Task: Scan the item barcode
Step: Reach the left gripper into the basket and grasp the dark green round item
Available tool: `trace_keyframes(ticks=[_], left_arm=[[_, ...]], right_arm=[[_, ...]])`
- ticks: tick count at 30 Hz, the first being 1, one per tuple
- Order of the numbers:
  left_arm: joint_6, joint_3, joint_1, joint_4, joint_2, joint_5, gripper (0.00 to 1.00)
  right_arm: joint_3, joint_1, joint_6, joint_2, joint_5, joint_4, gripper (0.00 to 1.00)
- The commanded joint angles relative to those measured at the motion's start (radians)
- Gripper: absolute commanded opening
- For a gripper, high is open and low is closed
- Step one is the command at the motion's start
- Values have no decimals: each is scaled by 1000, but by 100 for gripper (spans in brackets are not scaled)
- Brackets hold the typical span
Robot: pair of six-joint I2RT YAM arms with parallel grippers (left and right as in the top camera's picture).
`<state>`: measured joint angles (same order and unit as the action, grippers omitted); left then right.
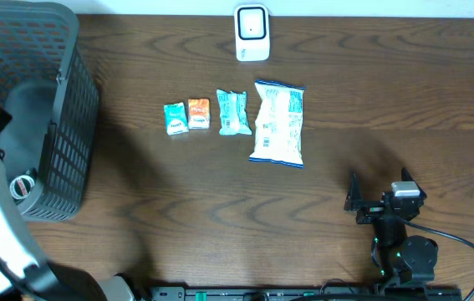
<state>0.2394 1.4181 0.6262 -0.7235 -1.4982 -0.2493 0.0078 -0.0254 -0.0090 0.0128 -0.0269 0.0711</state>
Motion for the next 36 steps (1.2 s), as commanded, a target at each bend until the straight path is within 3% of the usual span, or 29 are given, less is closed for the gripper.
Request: trace_keyframes(ticks=[1, 14, 22, 27, 31, 35, 36], left_arm=[[7, -9, 62, -37, -92, 80, 97], [-162, -9, 100, -152, -389, 163, 97], [-172, -10, 154, -148, -479, 164, 98], [-312, -10, 174, -142, -518, 405, 98], [-318, -10, 174, -143, -536, 422, 97], [-303, -10, 174, -142, -535, 422, 82], [-286, -10, 174, -144, -535, 422, 73]], right_arm=[[-2, 5, -7, -3, 1, 3, 99], [-2, 5, -7, -3, 1, 3, 99], [-2, 5, -7, -3, 1, 3, 99], [-2, 5, -8, -3, 1, 3, 99], [-2, 5, -7, -3, 1, 3, 99], [-2, 5, -7, -3, 1, 3, 99], [-2, 5, -7, -3, 1, 3, 99]])
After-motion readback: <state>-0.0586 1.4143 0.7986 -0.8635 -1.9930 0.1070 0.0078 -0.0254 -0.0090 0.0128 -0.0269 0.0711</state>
